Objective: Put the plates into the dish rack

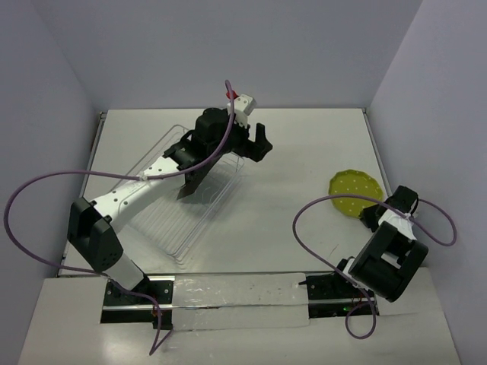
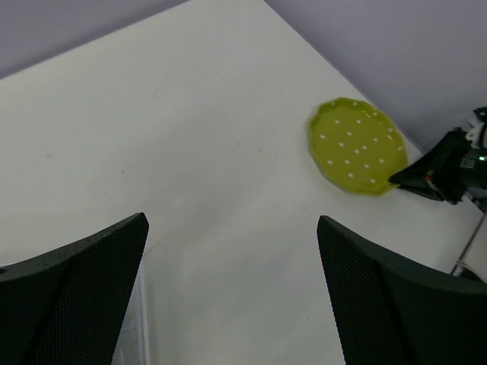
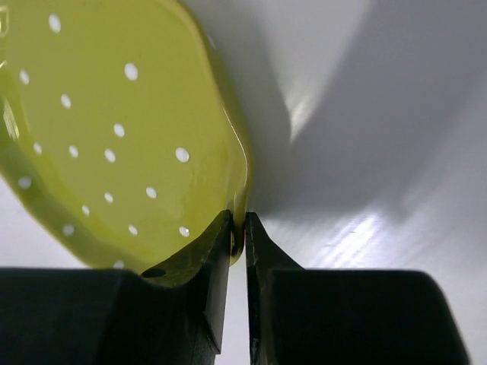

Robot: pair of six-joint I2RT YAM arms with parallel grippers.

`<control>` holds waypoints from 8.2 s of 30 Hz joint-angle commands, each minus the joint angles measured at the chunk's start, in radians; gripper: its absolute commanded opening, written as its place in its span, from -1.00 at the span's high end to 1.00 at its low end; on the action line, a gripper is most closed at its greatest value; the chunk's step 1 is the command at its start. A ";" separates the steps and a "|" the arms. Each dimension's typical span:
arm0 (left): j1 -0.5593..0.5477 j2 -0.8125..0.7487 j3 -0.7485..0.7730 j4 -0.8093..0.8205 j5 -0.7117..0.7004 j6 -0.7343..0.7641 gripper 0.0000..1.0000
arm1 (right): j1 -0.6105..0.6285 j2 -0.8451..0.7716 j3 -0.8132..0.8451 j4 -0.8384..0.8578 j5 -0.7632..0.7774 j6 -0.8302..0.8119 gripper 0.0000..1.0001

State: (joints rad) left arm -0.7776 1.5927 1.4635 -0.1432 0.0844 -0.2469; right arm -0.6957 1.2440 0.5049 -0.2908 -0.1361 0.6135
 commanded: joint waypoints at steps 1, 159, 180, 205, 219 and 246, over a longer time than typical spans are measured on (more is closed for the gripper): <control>-0.025 0.040 -0.002 0.061 0.087 -0.110 -0.99 | 0.022 0.051 -0.041 -0.072 -0.191 -0.033 1.00; -0.308 -0.193 -0.275 -0.015 -0.962 0.704 1.00 | 0.340 -0.475 0.098 -0.363 0.055 -0.047 -0.99; -0.325 -0.144 -0.359 -0.168 -0.990 0.480 0.99 | 0.351 -0.492 0.083 -0.363 0.036 -0.065 -0.99; -0.324 -0.130 -0.296 -0.192 -0.850 0.426 -0.87 | 0.401 -0.504 0.083 -0.367 0.020 -0.078 -0.99; -0.273 -0.371 -0.130 -0.033 -0.630 0.189 -0.99 | 0.404 -0.542 0.137 -0.365 0.025 -0.105 -0.99; 0.741 -0.670 -0.357 -0.416 -0.568 -0.559 -0.99 | 0.405 -0.621 0.166 -0.408 0.212 -0.065 -0.99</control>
State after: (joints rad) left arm -0.0437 0.9191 1.1213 -0.5416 -0.4957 -0.7624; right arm -0.2985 0.6375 0.6300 -0.7053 0.0466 0.5522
